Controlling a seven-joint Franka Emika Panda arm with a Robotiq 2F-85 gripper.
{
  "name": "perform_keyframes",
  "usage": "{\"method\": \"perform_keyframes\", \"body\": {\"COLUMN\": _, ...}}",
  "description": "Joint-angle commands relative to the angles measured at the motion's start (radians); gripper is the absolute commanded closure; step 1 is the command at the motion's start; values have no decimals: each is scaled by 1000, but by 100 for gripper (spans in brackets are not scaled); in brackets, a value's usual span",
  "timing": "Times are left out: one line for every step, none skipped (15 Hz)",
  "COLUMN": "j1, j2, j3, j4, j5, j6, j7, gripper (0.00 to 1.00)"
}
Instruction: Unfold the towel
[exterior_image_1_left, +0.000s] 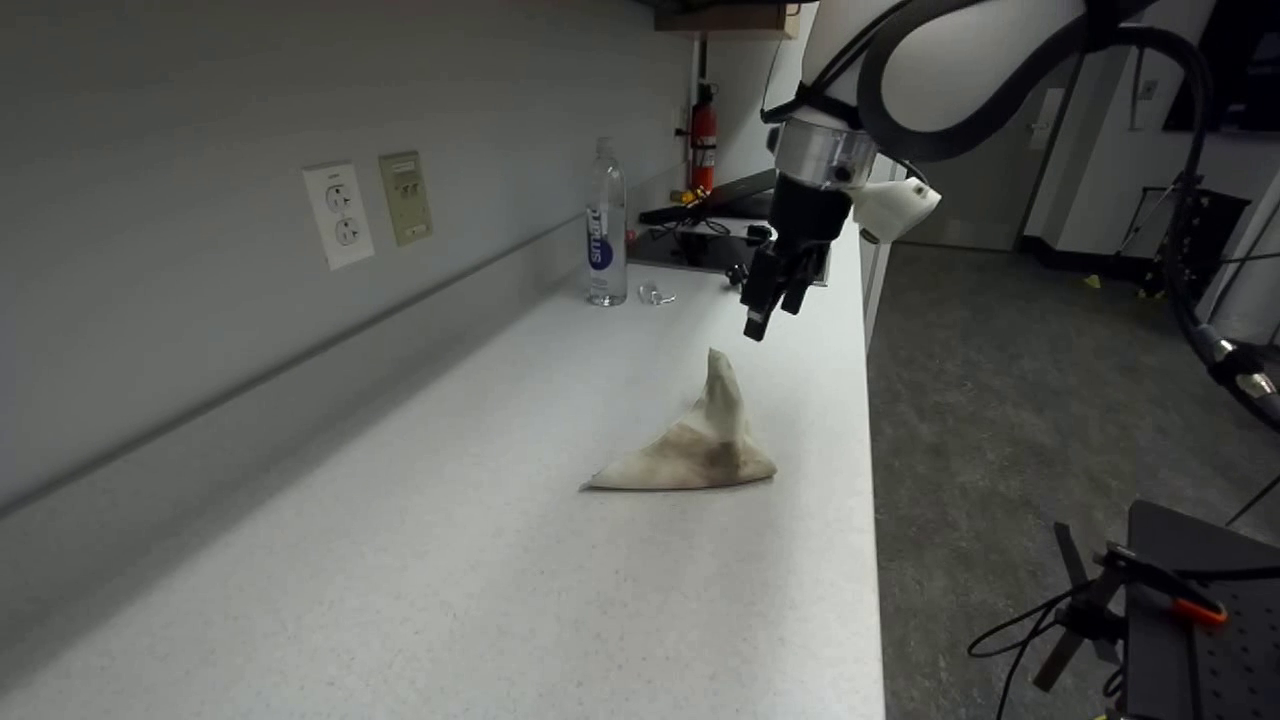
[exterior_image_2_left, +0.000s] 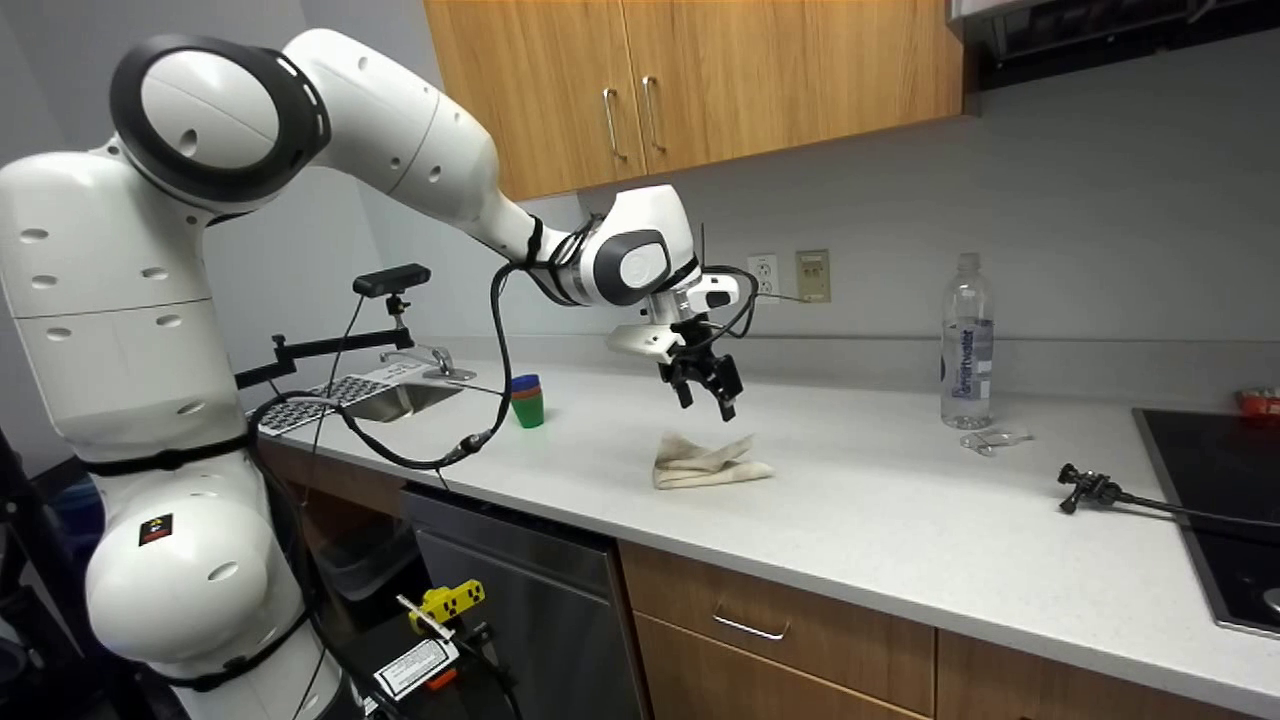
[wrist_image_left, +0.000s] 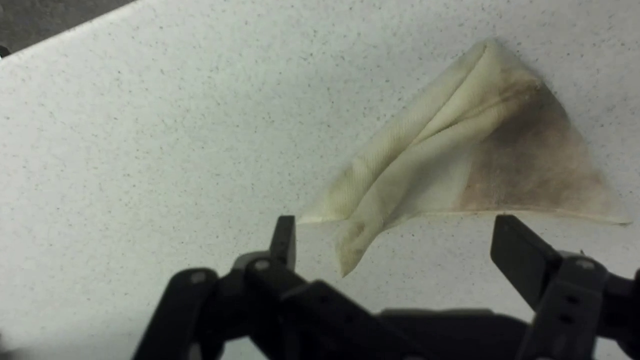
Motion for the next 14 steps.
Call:
{"method": "perform_keyframes", "body": {"j1": -6, "j2": 70, "j3": -10, "j4": 32, "j5": -31, "j6": 67, "j7": 18, "gripper": 0}}
{"method": "perform_keyframes", "body": {"j1": -7, "j2": 86, "j3": -13, "j4": 35, "j5": -34, "j6": 84, "j7": 11, "gripper": 0}}
{"method": "perform_keyframes", "body": {"j1": -17, "j2": 104, "j3": -6, "j4": 45, "j5": 8, "j6": 86, "j7": -38, "gripper": 0}}
{"method": "perform_keyframes", "body": {"j1": -27, "j2": 117, "j3": 3, "j4": 51, "j5": 46, "j6": 93, "j7": -76, "gripper": 0}}
{"method": "perform_keyframes", "body": {"j1": -35, "j2": 134, "j3": 7, "j4": 66, "j5": 69, "j6": 97, "j7": -99, "gripper": 0}}
{"method": "perform_keyframes", "body": {"j1": -41, "j2": 147, "j3": 14, "j4": 78, "j5": 95, "j6": 99, "j7": -126, "gripper": 0}}
{"method": "perform_keyframes", "body": {"j1": -47, "j2": 160, "j3": 18, "j4": 92, "j5": 112, "j6": 100, "j7": -149, "gripper": 0}}
{"method": "perform_keyframes", "body": {"j1": -52, "j2": 175, "j3": 23, "j4": 111, "j5": 129, "j6": 98, "j7": -170, "gripper": 0}}
{"method": "perform_keyframes", "body": {"j1": -59, "j2": 189, "j3": 29, "j4": 130, "j5": 148, "j6": 94, "j7": -189, "gripper": 0}}
{"method": "perform_keyframes", "body": {"j1": -71, "j2": 204, "j3": 44, "j4": 151, "j5": 190, "j6": 78, "j7": -219, "gripper": 0}}
{"method": "perform_keyframes", "body": {"j1": -72, "j2": 217, "j3": 47, "j4": 168, "j5": 200, "j6": 71, "j7": -227, "gripper": 0}}
{"method": "perform_keyframes", "body": {"j1": -79, "j2": 229, "j3": 57, "j4": 184, "j5": 222, "j6": 62, "j7": -249, "gripper": 0}}
{"method": "perform_keyframes", "body": {"j1": -81, "j2": 240, "j3": 61, "j4": 194, "j5": 229, "j6": 62, "j7": -258, "gripper": 0}}
{"method": "perform_keyframes", "body": {"j1": -82, "j2": 251, "j3": 65, "j4": 202, "j5": 232, "j6": 62, "j7": -263, "gripper": 0}}
